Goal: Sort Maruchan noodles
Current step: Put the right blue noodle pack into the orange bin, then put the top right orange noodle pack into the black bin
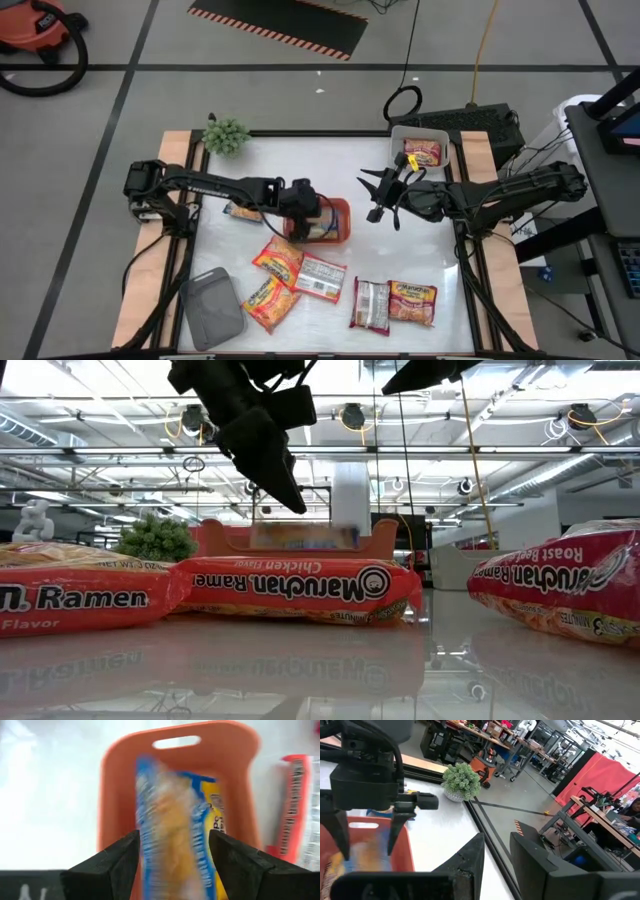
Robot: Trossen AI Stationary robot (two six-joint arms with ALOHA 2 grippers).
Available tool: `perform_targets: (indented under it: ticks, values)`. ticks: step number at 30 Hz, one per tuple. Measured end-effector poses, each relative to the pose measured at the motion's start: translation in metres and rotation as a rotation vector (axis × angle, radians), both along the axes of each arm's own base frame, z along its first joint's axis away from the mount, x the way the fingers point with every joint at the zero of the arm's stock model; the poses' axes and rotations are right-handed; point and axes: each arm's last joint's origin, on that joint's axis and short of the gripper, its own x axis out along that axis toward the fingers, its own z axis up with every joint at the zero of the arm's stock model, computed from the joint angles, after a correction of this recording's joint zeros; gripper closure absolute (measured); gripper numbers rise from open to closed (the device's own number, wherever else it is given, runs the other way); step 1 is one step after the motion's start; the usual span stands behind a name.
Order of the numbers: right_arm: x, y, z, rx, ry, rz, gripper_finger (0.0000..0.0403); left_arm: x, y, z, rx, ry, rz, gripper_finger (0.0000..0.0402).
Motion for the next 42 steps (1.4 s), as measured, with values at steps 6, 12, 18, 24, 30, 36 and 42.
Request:
perform_targets:
  ticks: [6, 12, 18, 24, 30, 36, 42]
  values:
    - [0.0, 0.0, 0.0, 0.0, 0.0, 0.0, 0.0314, 0.0, 0.002, 0.001, 0.069, -0.002, 0.035, 0.0158]
    - [0.0, 0.0, 0.0, 0.0, 0.0, 0.0, 0.0314, -0.003, 0.003, 0.003, 0.1, 0.004, 0.063, 0.0158]
    - [0.0, 0.0, -0.001, -0.002, 0.012, 0.0, 0.0314, -0.015, 0.004, 0.018, 0.109, 0.003, 0.1, 0.0158]
    - [-0.001, 0.0, -0.002, 0.001, 0.018, -0.001, 0.0314, -0.032, 0.004, 0.034, 0.08, 0.015, 0.139, 0.0158]
    - [-0.001, 0.007, -0.002, 0.063, -0.022, 0.012, 0.0314, -0.048, 0.004, 0.038, 0.036, 0.093, 0.211, 0.0158]
    - [-0.003, 0.02, -0.009, 0.186, -0.034, 0.024, 0.0314, -0.054, 0.0, 0.034, -0.014, 0.12, 0.284, 0.0158]
    - [-0.005, 0.041, -0.018, 0.312, -0.021, 0.104, 0.0314, -0.057, -0.016, 0.025, -0.047, 0.135, 0.296, 0.0158]
